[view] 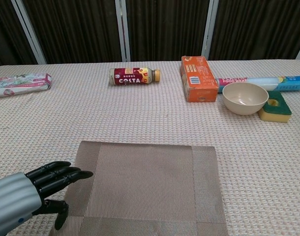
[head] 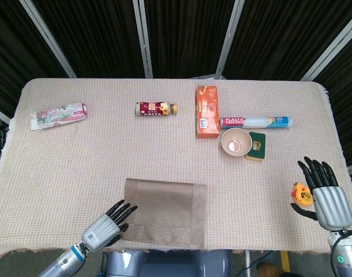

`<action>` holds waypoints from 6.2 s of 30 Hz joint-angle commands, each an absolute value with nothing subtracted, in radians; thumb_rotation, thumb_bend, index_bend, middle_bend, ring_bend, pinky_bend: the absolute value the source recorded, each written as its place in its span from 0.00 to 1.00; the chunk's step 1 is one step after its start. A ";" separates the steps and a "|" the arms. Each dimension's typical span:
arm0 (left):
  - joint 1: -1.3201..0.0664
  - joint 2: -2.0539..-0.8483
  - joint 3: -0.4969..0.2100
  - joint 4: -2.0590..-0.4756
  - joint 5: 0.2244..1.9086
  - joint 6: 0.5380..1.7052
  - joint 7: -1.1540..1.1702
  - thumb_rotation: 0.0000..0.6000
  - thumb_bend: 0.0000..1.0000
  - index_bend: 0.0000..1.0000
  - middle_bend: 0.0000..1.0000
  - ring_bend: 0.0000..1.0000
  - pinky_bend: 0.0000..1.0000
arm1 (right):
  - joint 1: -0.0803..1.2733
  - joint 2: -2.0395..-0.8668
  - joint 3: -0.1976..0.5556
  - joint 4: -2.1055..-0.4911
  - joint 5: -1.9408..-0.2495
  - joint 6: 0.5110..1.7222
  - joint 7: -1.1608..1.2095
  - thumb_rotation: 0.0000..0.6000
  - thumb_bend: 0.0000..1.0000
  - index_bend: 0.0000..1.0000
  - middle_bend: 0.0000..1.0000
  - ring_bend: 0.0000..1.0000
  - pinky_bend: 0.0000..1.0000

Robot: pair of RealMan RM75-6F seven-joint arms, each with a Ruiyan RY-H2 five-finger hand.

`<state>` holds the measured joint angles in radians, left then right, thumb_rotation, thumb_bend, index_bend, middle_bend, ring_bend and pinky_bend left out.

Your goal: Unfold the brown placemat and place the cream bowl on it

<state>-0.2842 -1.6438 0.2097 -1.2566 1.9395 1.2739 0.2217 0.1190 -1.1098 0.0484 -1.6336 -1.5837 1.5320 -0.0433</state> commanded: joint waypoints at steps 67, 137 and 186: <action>-0.654 -1.550 -0.431 -1.312 1.112 0.964 0.332 1.00 0.05 0.00 0.00 0.00 0.00 | 0.131 -1.136 0.075 -1.608 -1.518 1.469 -0.131 1.00 0.00 0.00 0.00 0.00 0.00; -0.226 -1.150 -0.169 -1.726 1.267 1.389 0.209 1.00 0.08 0.00 0.00 0.00 0.00 | 0.670 -1.564 -0.050 -1.525 -1.857 0.807 -0.255 1.00 0.07 0.27 0.02 0.00 0.00; -0.232 -1.137 -0.146 -1.733 1.276 1.368 0.185 1.00 0.08 0.00 0.00 0.00 0.00 | 0.740 -1.215 -0.142 -1.058 -2.185 1.281 -0.410 1.00 0.34 0.65 0.09 0.00 0.00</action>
<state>-0.2315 -1.1370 -0.1460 -1.7333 1.2757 1.3681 0.1852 0.7231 -1.2166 -0.1568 -1.0865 -2.1726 1.2652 -0.3933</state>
